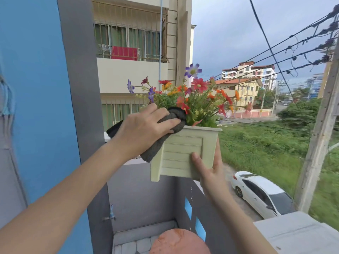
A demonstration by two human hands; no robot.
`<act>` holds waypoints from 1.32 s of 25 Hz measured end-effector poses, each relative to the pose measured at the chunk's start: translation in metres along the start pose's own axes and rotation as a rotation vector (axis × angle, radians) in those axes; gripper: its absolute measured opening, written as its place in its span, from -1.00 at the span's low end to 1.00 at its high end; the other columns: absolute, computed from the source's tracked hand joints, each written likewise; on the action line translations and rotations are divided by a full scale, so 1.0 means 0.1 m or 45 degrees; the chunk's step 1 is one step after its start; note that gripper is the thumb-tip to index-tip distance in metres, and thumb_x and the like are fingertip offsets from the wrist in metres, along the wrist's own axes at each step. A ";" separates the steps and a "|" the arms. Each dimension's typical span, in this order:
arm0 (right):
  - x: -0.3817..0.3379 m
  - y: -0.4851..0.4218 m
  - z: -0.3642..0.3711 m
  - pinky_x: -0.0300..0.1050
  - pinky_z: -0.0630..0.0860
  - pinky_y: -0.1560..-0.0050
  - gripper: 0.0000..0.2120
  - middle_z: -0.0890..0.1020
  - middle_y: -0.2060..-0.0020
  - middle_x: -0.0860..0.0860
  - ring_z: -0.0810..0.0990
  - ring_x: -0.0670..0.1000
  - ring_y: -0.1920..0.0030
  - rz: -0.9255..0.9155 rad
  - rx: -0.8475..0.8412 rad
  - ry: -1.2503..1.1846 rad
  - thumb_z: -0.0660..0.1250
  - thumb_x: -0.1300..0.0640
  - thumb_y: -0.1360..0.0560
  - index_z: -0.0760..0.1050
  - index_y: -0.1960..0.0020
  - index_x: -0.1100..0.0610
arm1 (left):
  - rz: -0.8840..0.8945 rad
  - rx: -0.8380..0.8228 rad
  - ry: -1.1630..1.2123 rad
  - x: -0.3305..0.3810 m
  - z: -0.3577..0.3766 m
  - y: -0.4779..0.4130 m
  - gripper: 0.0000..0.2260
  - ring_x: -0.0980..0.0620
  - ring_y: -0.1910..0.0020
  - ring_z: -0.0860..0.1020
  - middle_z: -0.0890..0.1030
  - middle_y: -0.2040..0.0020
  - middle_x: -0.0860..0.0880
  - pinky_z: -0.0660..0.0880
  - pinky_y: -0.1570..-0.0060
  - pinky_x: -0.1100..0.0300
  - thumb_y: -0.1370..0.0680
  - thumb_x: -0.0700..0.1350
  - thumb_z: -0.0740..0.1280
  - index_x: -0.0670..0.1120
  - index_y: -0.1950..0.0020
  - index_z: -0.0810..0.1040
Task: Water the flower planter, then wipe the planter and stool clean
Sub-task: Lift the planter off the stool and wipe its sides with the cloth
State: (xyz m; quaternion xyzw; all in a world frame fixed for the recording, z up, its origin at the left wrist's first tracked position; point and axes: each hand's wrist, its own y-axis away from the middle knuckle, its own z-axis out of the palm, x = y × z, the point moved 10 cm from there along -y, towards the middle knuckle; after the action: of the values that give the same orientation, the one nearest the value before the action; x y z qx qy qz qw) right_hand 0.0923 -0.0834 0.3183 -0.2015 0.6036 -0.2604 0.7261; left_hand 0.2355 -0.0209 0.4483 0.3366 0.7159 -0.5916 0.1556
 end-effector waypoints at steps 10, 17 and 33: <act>-0.10 0.08 0.19 -0.02 0.31 -0.45 -0.23 0.32 -0.48 -0.08 0.32 -0.11 -0.45 -0.091 -0.001 0.065 0.37 0.08 -0.49 0.02 -0.56 -0.07 | 0.295 -0.014 -0.005 0.59 -0.21 -0.46 -0.66 -0.02 0.22 0.51 0.56 0.21 -0.02 0.11 0.48 0.26 -0.46 -0.22 0.17 0.06 -0.08 0.62; -0.12 0.13 -0.05 -0.02 0.38 -0.39 -0.19 0.42 -0.41 -0.13 0.41 -0.14 -0.39 -0.034 -0.003 0.076 0.43 -0.03 -0.42 0.07 -0.53 -0.19 | 0.277 -0.034 -0.115 0.28 -0.17 -0.10 -0.60 -0.05 0.25 0.50 0.54 0.22 -0.06 0.24 0.54 0.23 -0.46 -0.34 0.21 0.01 -0.18 0.58; -0.33 0.12 -0.18 0.07 0.42 -0.36 -0.32 0.43 -0.40 -0.11 0.47 -0.14 -0.34 -0.014 0.051 0.029 0.42 0.08 -0.47 0.15 -0.34 -0.45 | -1.398 0.065 1.055 0.29 0.19 1.24 -0.55 0.07 0.38 0.46 0.35 0.56 0.06 0.26 0.43 0.38 -0.53 0.12 0.14 -0.05 -0.36 0.42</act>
State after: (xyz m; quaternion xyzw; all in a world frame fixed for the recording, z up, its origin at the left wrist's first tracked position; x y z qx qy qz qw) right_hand 0.0720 -0.0532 0.3338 -0.1873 0.6053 -0.2788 0.7217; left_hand 0.2936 -0.0215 0.3334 0.1271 0.7689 -0.4241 -0.4613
